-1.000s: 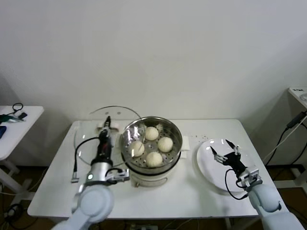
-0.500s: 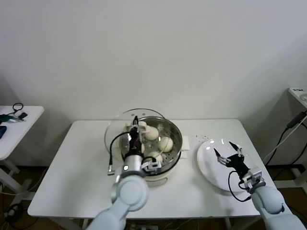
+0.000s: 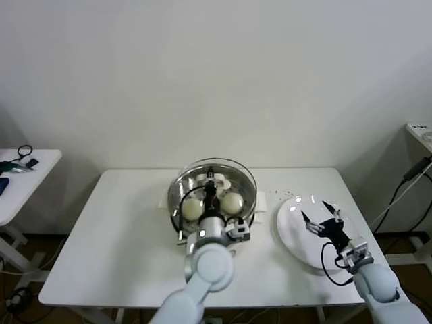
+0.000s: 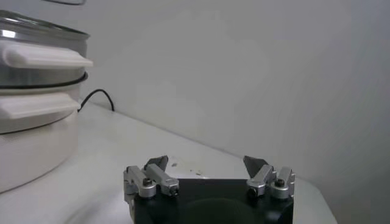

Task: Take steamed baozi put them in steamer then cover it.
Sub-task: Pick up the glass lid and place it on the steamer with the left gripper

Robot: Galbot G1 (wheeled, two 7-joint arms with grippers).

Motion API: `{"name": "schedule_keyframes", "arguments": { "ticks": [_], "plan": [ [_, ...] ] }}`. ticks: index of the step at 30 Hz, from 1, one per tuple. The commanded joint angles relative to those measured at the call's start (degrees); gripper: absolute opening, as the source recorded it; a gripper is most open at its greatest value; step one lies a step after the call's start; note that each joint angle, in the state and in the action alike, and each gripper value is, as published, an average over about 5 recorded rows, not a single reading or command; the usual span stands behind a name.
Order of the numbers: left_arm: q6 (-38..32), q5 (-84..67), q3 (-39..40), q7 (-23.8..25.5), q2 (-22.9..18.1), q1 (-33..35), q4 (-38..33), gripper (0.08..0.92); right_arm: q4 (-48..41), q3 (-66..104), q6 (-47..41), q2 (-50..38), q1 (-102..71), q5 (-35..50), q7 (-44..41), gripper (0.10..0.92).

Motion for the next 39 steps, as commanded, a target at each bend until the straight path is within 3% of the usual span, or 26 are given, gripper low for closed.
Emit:
{"name": "schedule_keyframes", "arguments": {
  "ticks": [1,39],
  "plan": [
    [2.8,1.5,0.0,-0.9,-3.5,0.0,4.2,0.150,-0.6,0.1,0.3,0.4,0.1,-0.6,-0.2,0.823],
    [2.8,0.8,-0.4,-2.6,-1.2,-0.3,7.2,0.150,-1.0,0.3,0.5,2.1,0.1,-2.8,-0.8,0.823]
  ]
}}
